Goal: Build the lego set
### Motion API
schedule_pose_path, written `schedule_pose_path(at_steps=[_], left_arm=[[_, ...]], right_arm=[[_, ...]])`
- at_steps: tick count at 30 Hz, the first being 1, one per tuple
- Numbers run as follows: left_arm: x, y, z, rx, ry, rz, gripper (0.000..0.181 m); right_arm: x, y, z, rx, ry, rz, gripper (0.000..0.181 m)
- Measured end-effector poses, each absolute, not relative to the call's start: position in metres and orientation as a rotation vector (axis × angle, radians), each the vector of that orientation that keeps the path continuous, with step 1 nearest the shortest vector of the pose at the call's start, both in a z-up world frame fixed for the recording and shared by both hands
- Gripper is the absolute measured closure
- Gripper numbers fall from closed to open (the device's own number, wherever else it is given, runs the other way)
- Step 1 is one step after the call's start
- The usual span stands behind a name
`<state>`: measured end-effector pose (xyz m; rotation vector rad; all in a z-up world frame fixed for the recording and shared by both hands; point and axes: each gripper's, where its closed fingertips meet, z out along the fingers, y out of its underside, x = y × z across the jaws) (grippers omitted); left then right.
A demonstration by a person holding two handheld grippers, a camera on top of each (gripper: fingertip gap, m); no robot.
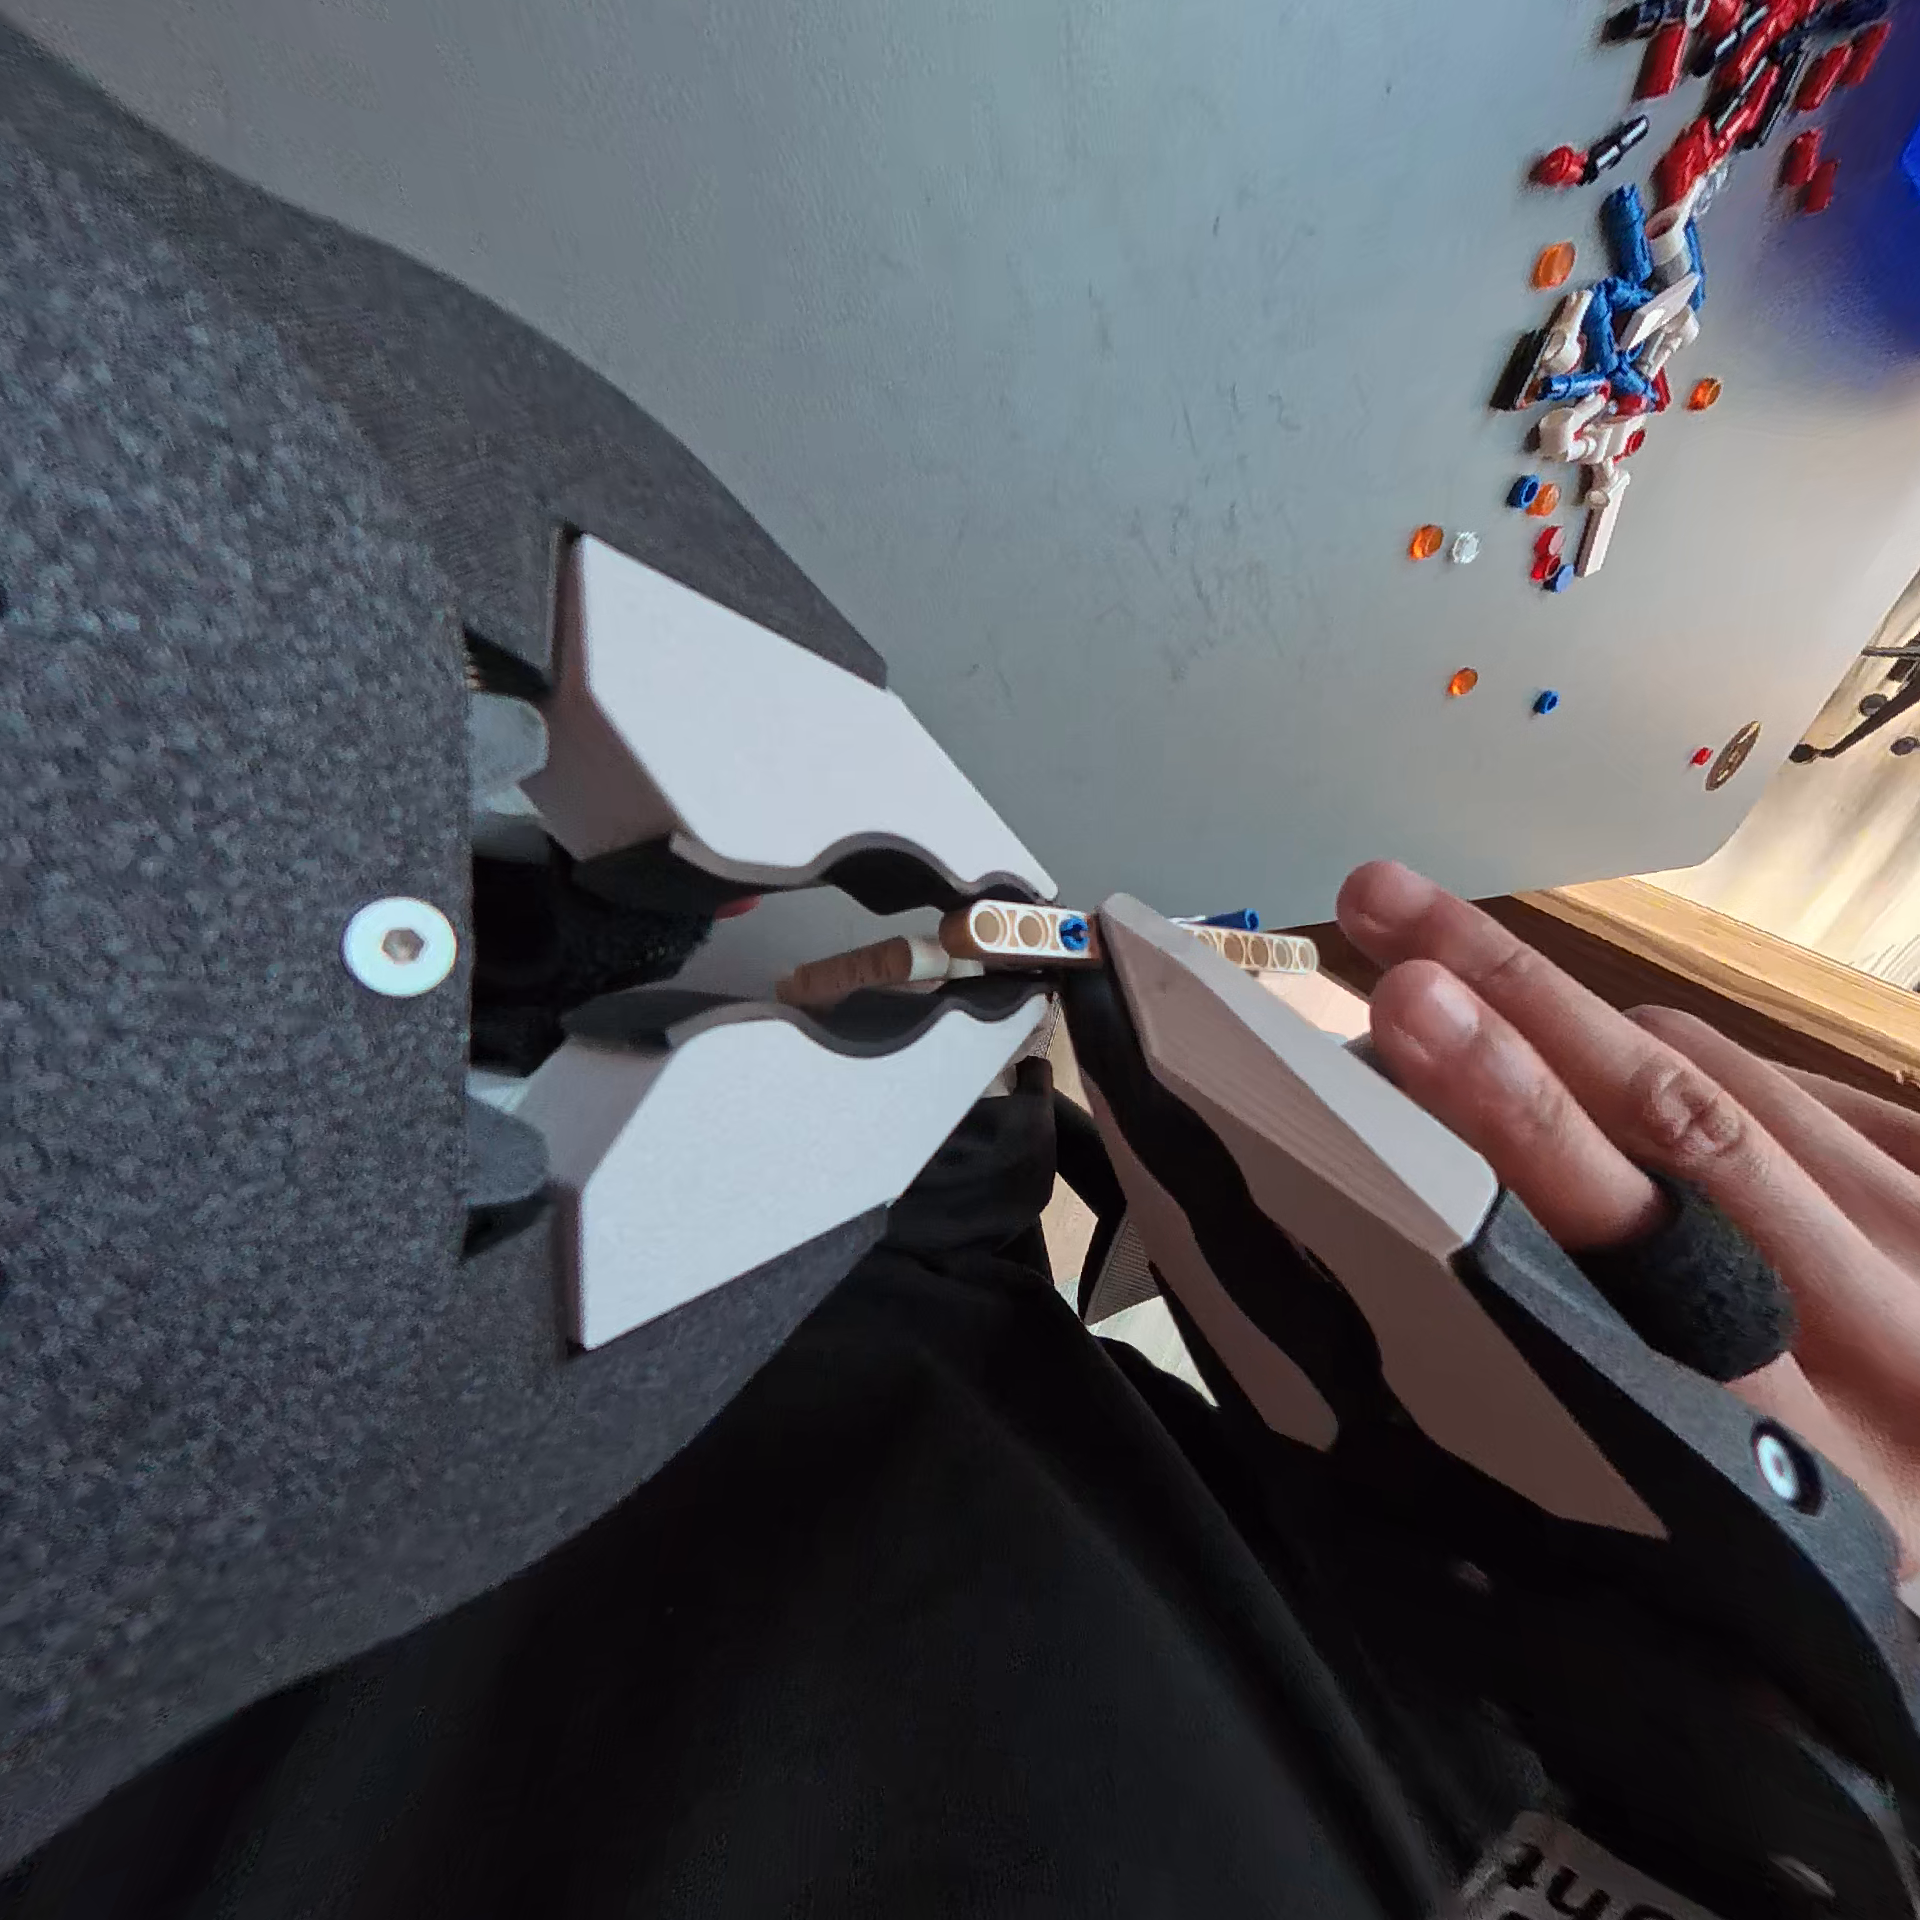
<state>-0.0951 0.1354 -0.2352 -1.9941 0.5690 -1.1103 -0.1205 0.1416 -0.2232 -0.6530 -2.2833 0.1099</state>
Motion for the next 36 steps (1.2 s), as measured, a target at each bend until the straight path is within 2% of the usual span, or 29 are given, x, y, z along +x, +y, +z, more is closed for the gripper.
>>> schedule_pose_path(at_steps=[14, 24, 31, 36], left_arm=[[-0.089, 0.131, -0.238, -1.979, 0.665, -0.979, 0.174], [-0.098, 0.140, -0.238, -2.014, 0.538, -1.079, 0.175], [-0.100, 0.144, -0.243, -2.045, 0.523, -1.011, 0.174], [-0.108, 0.148, -0.220, -1.898, 0.444, -1.078, 0.173]], right_arm=[[-0.113, 0.132, -0.226, -1.025, -2.474, 0.830, 0.173], [-0.124, 0.147, -0.221, -0.477, -2.145, -0.070, 0.174], [-0.127, 0.150, -0.228, -0.574, -2.155, -0.025, 0.175], [-0.133, 0.154, -0.206, -0.664, -2.058, 0.156, 0.175]])
